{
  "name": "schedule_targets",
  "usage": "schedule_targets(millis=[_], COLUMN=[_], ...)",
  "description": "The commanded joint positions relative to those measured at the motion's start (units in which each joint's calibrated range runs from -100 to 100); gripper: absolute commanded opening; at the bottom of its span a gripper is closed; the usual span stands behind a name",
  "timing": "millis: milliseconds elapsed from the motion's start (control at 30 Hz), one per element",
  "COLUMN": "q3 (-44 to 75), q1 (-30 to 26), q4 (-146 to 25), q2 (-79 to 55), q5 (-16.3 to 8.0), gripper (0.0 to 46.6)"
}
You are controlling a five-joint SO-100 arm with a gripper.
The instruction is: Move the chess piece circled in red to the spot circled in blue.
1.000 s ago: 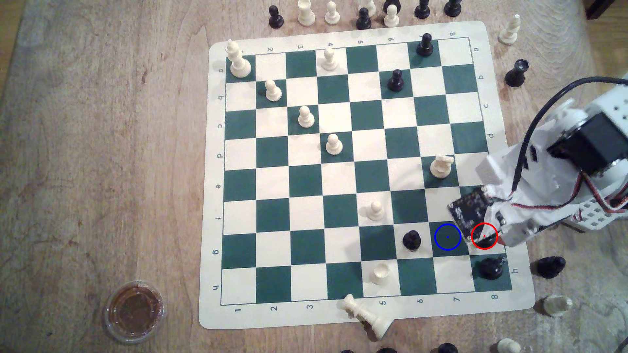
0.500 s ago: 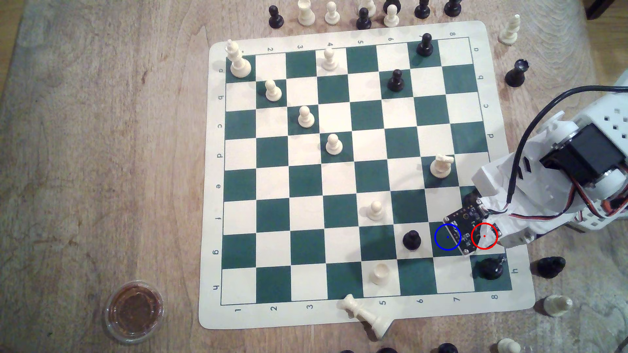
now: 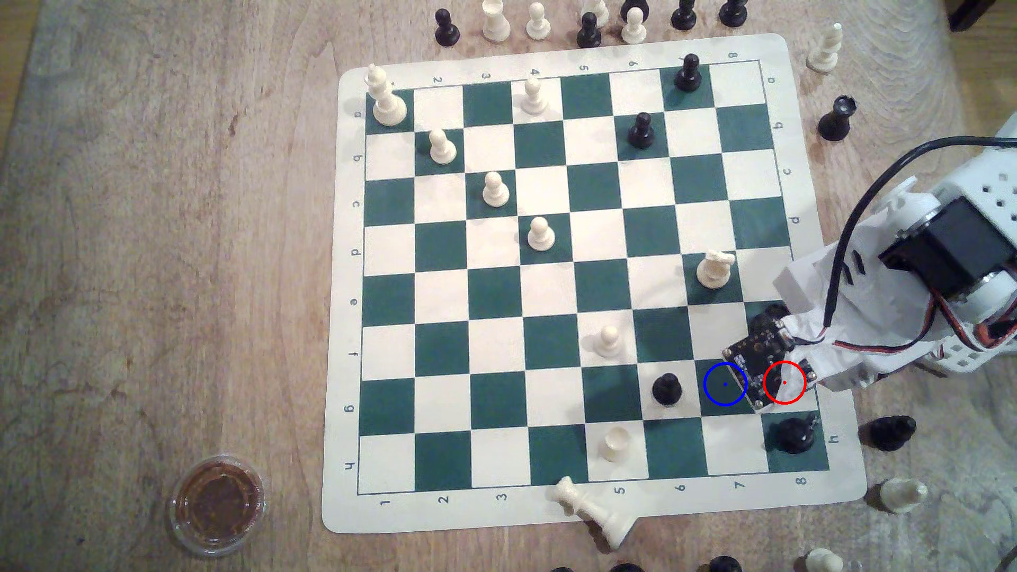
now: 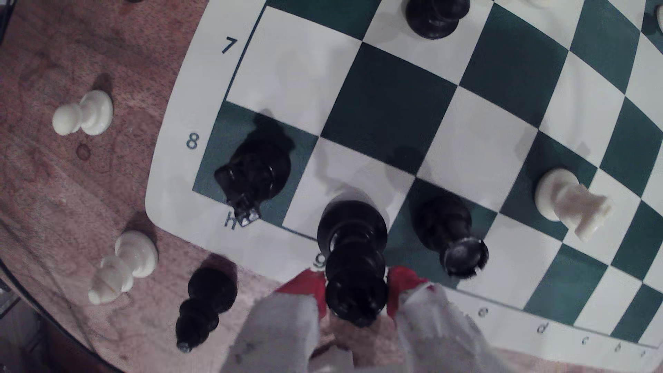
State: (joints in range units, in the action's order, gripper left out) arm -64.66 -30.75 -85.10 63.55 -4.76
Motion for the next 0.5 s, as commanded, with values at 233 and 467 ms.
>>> schedule_targets(millis=[233,467], q3=[19.2,19.2], q1=[1.9,4.5], q4=[-0.6,7.3], q2=[-8.8,-14.7], q5=[-0.5,0.3], gripper=[3.8,4.0])
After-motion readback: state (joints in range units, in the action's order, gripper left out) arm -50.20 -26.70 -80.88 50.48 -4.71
